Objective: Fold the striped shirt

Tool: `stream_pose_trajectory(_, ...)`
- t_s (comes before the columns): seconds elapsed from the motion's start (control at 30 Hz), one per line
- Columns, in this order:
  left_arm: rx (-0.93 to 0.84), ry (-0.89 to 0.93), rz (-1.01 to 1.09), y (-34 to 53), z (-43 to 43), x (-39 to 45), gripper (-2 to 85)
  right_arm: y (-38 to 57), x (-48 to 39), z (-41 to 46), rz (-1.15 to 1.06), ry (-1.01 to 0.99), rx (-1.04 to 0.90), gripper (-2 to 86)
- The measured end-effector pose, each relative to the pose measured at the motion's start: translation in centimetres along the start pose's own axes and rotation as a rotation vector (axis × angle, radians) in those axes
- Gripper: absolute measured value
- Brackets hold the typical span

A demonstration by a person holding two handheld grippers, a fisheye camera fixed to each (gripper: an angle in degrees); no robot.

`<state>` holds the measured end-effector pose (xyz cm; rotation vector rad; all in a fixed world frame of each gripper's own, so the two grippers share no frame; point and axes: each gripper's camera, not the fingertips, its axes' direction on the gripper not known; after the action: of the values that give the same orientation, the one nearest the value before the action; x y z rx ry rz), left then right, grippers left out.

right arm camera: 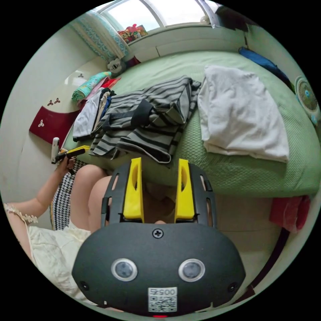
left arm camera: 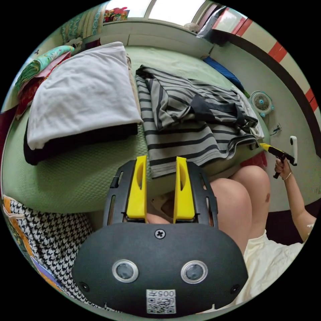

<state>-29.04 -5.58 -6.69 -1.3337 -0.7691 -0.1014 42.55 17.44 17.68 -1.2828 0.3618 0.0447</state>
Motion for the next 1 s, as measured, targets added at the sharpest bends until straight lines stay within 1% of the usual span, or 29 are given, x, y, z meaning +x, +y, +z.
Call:
stream_pose_trajectory(0.1, -0.032, -0.048, 0.002, -0.3, 2.1, 0.8, 12.5, 0.4, 0.8, 1.5, 0.064, -0.027, 0.0, 11.5)
stream_pose_trajectory(0.13, -0.019, -0.094, -0.011, -0.3, 2.3, 1.2, 11.8, 0.5, 0.9, 2.0, 0.081, -0.024, 0.012, 9.9)
stream_pose_trajectory(0.17, -0.018, -0.111, -0.016, -0.3, 2.3, 1.3, 11.2, 0.6, 0.8, 2.2, 0.092, -0.011, 0.03, 5.7)
stream_pose_trajectory(0.2, -0.03, -0.129, -0.022, -0.4, 2.3, 1.6, 10.2, 0.7, 0.6, 2.3, 0.1, -0.004, 0.038, 3.7)
stream_pose_trajectory(0.23, -0.04, -0.122, -0.016, -0.5, 2.0, 1.9, 5.3, 0.8, 0.2, 2.2, 0.102, -0.001, 0.041, 1.5)
stream_pose_trajectory(0.27, -0.036, -0.118, -0.018, -0.6, 1.7, 1.9, 2.9, 0.9, -0.4, 1.8, 0.07, 0.003, 0.048, 0.0)
stream_pose_trajectory(0.37, 0.017, -0.114, 0.005, -0.4, -0.7, 2.2, 1.5, 1.9, -2.3, -0.9, -0.054, 0.066, 0.127, -1.3)
stream_pose_trajectory(0.47, 0.048, -0.106, 0.009, 0.3, -2.9, 1.9, 1.0, 3.6, -3.2, -3.6, -0.146, 0.133, 0.201, -1.6)
stream_pose_trajectory(0.5, 0.051, -0.096, 0.015, 0.8, -3.1, 1.7, 0.9, 4.0, -3.2, -3.8, -0.16, 0.147, 0.198, -1.6)
stream_pose_trajectory(0.6, 0.009, -0.096, -0.027, 2.3, -1.8, 0.6, 1.2, 6.3, -2.7, -2.6, -0.173, 0.197, 0.138, -1.6)
stream_pose_trajectory(0.7, -0.043, -0.086, -0.121, 3.9, 0.2, -1.1, 2.3, 8.6, -1.0, 0.6, -0.097, 0.268, 0.029, -1.5)
stream_pose_trajectory(0.73, -0.056, -0.079, -0.131, 4.5, 0.5, -1.5, 3.1, 9.3, -0.2, 2.0, -0.052, 0.297, -0.039, -1.3)
stream_pose_trajectory(0.77, -0.051, -0.069, -0.129, 4.7, 0.4, -1.6, 3.5, 10.0, 0.5, 2.9, -0.009, 0.332, -0.09, -1.1)
stream_pose_trajectory(0.83, -0.022, -0.06, -0.104, 5.4, -0.7, -1.6, 4.6, 10.6, 0.7, 3.1, -0.006, 0.336, -0.114, -0.5)
stream_pose_trajectory(0.9, -0.005, -0.081, -0.067, 5.3, -1.7, -1.1, 4.8, 10.7, 0.2, 2.1, -0.028, 0.307, -0.074, 0.5)
stream_pose_trajectory(1.0, 0.039, -0.114, -0.012, 4.3, -2.9, 0.3, 4.7, 9.4, -1.2, -0.1, -0.054, 0.24, 0.04, 3.5)
